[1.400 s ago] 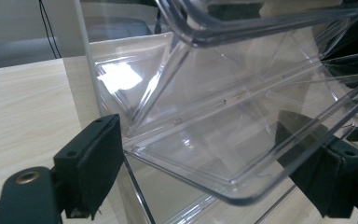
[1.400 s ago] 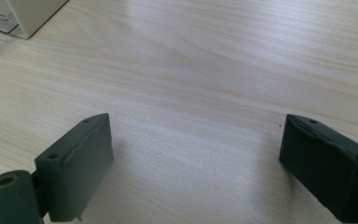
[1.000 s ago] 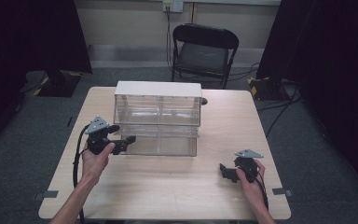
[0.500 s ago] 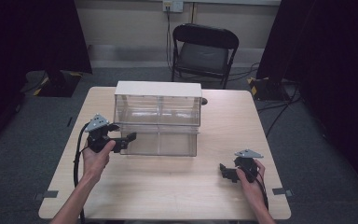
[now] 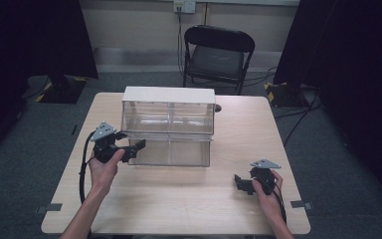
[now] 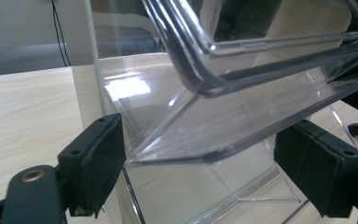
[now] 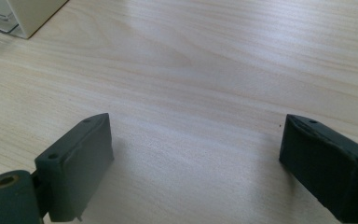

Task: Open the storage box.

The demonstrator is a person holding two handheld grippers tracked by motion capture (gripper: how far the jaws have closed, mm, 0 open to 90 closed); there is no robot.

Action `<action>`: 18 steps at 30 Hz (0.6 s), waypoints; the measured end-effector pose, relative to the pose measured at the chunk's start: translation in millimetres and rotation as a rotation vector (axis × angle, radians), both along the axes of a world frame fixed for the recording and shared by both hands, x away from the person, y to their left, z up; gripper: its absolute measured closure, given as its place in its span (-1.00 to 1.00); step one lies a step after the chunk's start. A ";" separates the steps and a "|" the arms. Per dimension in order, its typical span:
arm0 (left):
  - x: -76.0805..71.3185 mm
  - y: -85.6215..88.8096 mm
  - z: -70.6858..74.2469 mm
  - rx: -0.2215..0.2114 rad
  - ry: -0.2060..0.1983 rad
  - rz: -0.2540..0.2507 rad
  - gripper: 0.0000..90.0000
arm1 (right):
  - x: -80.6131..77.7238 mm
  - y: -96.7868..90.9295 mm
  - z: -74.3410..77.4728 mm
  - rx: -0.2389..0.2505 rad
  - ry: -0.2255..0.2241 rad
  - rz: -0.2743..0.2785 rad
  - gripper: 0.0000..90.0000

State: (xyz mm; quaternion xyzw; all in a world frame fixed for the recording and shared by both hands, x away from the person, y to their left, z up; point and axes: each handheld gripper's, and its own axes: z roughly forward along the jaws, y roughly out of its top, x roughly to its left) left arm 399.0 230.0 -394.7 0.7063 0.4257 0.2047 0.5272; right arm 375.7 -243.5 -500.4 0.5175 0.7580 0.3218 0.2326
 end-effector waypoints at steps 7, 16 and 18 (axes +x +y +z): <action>0.2 0.6 1.2 0.015 0.005 -0.005 -0.63 | 0.0 0.0 0.0 0.000 0.000 0.000 -0.80; 0.8 0.6 0.7 0.015 0.004 -0.006 -0.62 | 0.0 0.0 0.0 0.000 0.000 0.000 -0.80; 0.9 0.8 0.6 0.020 0.002 -0.006 -0.62 | 0.0 0.0 0.0 0.000 0.000 0.000 -0.80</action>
